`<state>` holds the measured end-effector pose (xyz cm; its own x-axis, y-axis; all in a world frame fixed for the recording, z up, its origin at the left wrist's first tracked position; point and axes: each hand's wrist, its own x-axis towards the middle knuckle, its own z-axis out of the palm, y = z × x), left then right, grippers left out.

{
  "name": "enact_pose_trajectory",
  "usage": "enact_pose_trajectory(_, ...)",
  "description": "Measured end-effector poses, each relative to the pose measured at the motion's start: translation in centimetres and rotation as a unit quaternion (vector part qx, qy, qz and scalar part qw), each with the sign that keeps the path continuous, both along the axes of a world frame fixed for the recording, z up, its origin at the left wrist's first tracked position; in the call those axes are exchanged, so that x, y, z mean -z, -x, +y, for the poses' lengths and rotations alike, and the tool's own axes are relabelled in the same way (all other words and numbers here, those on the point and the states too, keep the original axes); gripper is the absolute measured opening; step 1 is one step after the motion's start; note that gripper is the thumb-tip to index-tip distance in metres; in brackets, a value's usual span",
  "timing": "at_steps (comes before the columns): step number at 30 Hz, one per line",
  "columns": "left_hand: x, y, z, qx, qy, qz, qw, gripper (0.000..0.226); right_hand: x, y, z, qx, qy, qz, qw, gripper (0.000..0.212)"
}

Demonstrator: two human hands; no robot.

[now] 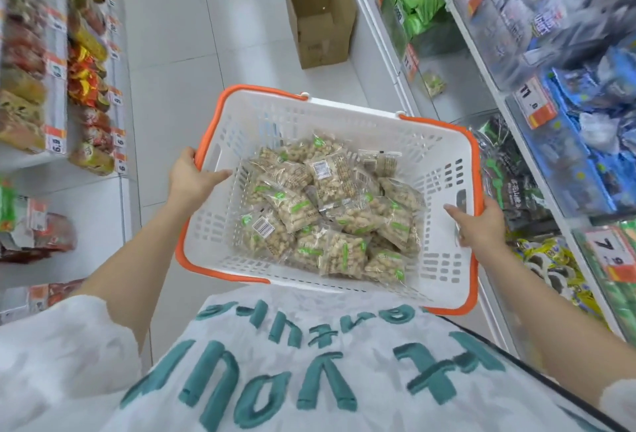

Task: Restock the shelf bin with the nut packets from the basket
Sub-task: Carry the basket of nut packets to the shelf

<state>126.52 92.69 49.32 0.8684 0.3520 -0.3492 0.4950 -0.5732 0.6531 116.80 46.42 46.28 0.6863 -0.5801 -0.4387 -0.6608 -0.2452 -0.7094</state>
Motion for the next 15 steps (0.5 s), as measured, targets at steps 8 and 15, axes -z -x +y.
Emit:
enact_pose_trajectory(8,0.5,-11.2,0.3,0.027,0.000,0.006,1.000,0.048,-0.8,-9.0,0.7,0.021,0.014,0.007,1.000,0.040)
enact_pose_trajectory(15,0.7,-22.5,-1.0,0.099,-0.002,0.011,0.995,0.046,0.1,-13.7,1.4,0.095,0.017,0.000,0.995,0.042)
